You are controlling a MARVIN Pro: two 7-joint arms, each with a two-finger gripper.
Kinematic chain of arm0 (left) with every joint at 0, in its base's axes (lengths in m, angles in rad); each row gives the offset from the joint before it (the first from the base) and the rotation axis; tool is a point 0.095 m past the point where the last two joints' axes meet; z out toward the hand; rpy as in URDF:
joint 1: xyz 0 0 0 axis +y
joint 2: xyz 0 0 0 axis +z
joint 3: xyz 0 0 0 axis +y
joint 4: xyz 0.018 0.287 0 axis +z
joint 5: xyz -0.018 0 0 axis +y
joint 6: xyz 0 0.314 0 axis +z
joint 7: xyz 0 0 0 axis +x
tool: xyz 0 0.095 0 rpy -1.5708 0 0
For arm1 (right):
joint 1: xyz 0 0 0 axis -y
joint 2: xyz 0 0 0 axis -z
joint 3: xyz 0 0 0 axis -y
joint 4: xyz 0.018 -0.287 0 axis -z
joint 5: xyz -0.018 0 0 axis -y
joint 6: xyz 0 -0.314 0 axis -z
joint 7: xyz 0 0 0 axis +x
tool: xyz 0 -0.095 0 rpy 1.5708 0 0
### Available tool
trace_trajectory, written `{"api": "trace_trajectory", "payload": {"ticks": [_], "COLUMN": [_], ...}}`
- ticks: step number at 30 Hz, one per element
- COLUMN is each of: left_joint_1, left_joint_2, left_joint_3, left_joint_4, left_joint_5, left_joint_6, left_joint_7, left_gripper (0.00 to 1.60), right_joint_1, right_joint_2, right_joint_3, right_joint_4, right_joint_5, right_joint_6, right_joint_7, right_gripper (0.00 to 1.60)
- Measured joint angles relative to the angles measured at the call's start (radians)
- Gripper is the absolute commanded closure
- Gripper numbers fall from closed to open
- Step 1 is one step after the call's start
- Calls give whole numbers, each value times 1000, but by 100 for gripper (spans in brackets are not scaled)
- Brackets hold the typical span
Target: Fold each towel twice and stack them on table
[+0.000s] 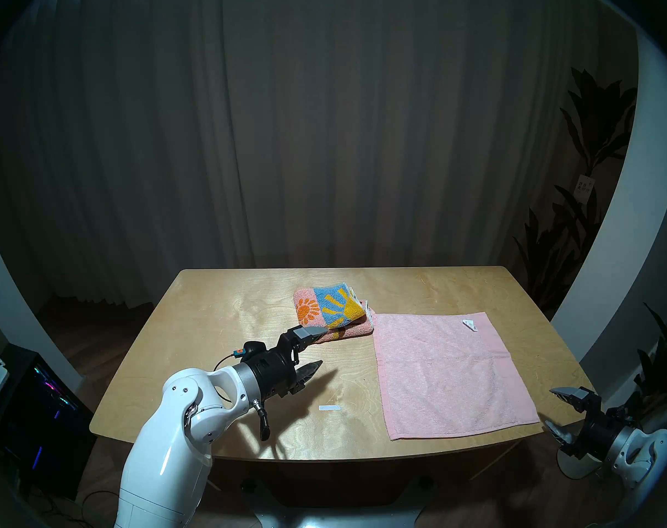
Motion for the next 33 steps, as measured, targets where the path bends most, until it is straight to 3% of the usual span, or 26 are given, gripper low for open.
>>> {"api": "trace_trajectory", "payload": {"ticks": [33], "left_joint_1": [-77], "left_joint_2": [47], "left_joint_3": [172], "left_joint_4": [49], "left_joint_5": [-62], "left_joint_6": [179], "left_joint_7": [119], "left_gripper": [0], "right_joint_1": [-107], "right_joint_2": [-57], "right_joint_3": [10], "right_joint_4": [-159], "right_joint_5": [278], "right_joint_6": [-24], "right_joint_7": [-165], "right_gripper": [0]}}
